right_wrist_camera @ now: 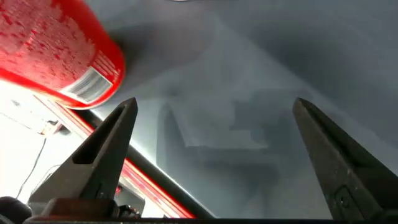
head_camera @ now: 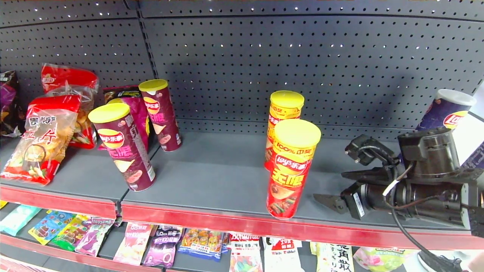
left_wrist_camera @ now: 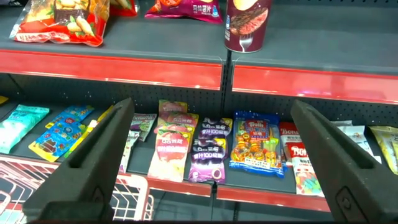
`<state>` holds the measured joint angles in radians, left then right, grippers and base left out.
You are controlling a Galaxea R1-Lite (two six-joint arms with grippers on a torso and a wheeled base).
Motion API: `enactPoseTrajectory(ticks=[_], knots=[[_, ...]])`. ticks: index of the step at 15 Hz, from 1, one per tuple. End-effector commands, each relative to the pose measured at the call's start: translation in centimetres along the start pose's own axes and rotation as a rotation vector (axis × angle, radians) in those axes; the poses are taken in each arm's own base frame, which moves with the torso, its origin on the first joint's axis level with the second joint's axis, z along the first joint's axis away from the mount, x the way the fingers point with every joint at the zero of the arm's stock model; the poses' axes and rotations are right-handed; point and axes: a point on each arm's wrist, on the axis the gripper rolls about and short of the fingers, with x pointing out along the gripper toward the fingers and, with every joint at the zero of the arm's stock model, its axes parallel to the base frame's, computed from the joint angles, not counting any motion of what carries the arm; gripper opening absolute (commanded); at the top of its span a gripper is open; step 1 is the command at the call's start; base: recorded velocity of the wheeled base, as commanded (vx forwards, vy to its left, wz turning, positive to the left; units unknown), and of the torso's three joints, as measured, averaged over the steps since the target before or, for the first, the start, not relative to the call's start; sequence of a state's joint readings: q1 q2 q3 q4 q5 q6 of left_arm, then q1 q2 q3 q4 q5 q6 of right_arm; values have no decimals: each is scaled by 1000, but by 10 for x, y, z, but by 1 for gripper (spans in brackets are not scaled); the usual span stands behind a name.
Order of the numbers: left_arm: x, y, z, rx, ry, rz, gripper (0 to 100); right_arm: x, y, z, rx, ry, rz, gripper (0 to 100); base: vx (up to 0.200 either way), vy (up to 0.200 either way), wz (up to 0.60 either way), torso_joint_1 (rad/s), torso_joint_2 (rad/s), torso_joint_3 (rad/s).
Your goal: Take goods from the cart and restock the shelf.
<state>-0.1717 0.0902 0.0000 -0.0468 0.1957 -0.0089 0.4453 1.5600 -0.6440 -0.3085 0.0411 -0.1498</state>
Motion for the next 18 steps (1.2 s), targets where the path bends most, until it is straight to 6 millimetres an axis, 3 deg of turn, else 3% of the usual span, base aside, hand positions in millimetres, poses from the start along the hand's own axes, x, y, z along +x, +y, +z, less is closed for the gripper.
enactPoseTrajectory(ticks=[1, 18], knots=[[0, 0, 0, 0, 1, 1, 100, 5, 5, -1, -10, 15, 17, 100, 0, 0, 0, 0, 0, 0], [0, 0, 0, 3, 1, 1, 100, 25, 22, 4, -47, 39, 76, 100, 0, 0, 0, 0, 0, 0]])
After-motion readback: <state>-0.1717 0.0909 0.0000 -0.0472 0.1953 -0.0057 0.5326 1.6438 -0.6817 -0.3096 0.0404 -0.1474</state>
